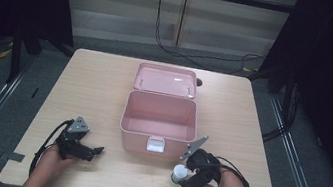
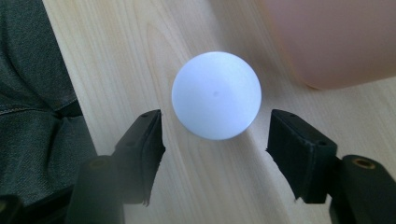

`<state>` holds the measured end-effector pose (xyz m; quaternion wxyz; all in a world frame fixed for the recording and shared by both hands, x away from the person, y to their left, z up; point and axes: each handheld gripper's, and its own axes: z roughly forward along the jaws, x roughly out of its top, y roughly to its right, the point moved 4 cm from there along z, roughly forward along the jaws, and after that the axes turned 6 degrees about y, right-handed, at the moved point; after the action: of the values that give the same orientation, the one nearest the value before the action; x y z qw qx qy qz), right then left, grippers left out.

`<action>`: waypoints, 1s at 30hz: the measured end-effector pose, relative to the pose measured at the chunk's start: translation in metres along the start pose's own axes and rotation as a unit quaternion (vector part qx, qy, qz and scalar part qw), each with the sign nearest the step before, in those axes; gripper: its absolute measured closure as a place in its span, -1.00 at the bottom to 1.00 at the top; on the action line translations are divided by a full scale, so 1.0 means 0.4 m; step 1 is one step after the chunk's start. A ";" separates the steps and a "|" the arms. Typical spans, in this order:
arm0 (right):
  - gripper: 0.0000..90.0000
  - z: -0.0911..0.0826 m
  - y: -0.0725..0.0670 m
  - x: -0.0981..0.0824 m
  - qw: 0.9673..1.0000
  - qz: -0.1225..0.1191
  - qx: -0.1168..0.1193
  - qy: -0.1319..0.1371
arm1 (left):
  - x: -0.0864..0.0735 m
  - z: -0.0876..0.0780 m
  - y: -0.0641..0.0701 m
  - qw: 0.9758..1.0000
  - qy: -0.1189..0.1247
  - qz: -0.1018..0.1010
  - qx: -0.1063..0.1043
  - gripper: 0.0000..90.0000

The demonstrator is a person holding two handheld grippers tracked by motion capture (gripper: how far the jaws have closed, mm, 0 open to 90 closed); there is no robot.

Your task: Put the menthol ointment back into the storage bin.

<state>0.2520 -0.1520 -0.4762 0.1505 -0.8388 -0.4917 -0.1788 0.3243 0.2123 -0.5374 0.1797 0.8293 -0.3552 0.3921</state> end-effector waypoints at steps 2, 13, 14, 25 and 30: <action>-0.19 0.001 0.000 0.001 1.000 -0.002 -0.001 0.000 | 0.000 0.000 0.000 1.000 0.000 0.000 0.000 -0.88; -0.11 0.009 0.004 0.013 1.000 -0.004 -0.001 -0.005 | 0.000 0.000 0.000 1.000 0.000 0.000 0.000 -0.88; -0.11 0.011 0.004 0.014 1.000 -0.001 -0.002 -0.003 | 0.000 0.000 0.000 1.000 0.000 0.000 0.000 -0.88; 0.05 0.023 0.000 0.024 1.000 -0.007 0.002 -0.006 | 0.000 0.000 0.000 1.000 0.000 0.000 0.000 -0.88; 0.12 0.021 -0.001 0.026 1.000 -0.011 0.002 -0.010 | 0.000 0.000 0.000 1.000 0.000 0.000 0.000 -0.88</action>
<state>0.2578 -0.1404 -0.4793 0.1452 -0.8348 -0.5025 -0.1716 0.3243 0.2123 -0.5374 0.1797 0.8293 -0.3550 0.3923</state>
